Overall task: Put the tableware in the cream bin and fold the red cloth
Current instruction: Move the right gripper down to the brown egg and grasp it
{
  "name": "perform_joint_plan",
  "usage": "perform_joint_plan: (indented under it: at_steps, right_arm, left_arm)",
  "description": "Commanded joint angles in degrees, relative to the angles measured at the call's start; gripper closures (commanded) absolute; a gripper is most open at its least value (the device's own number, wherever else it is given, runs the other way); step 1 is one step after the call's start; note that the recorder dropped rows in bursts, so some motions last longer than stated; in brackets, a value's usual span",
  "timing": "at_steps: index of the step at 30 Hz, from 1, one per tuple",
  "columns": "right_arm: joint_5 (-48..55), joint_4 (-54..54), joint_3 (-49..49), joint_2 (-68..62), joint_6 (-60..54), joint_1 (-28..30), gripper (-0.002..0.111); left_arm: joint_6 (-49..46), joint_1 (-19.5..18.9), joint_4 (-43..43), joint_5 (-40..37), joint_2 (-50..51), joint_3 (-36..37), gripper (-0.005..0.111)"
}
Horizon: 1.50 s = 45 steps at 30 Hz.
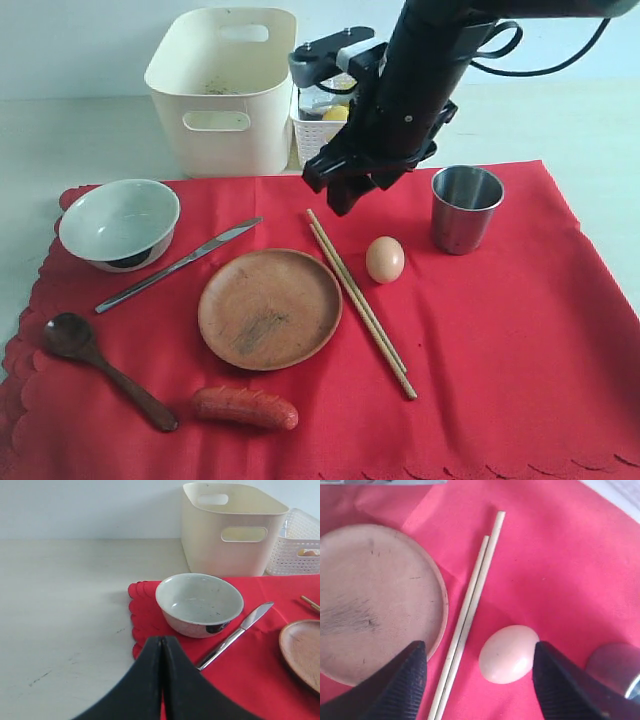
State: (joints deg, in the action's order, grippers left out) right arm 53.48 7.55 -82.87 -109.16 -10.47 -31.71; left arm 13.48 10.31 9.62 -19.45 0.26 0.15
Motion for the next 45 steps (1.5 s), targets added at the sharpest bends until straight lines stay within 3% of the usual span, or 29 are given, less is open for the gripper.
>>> perform_joint_plan:
  at_steps: [1, 26, 45]
  right_arm:
    - [0.11, -1.98, 0.82, -1.70, -0.42, -0.62, 0.049]
    - [0.73, -8.19, 0.82, -10.64, 9.65, -0.62, 0.050]
    - [0.72, -8.42, 0.82, -13.08, 10.47, -0.62, 0.050]
  left_arm:
    - [0.23, 0.35, 0.17, 0.66, -0.26, -0.15, 0.105]
    - [0.23, 0.35, 0.17, 0.66, -0.26, -0.15, 0.105]
    - [0.23, 0.35, 0.17, 0.66, -0.26, -0.15, 0.105]
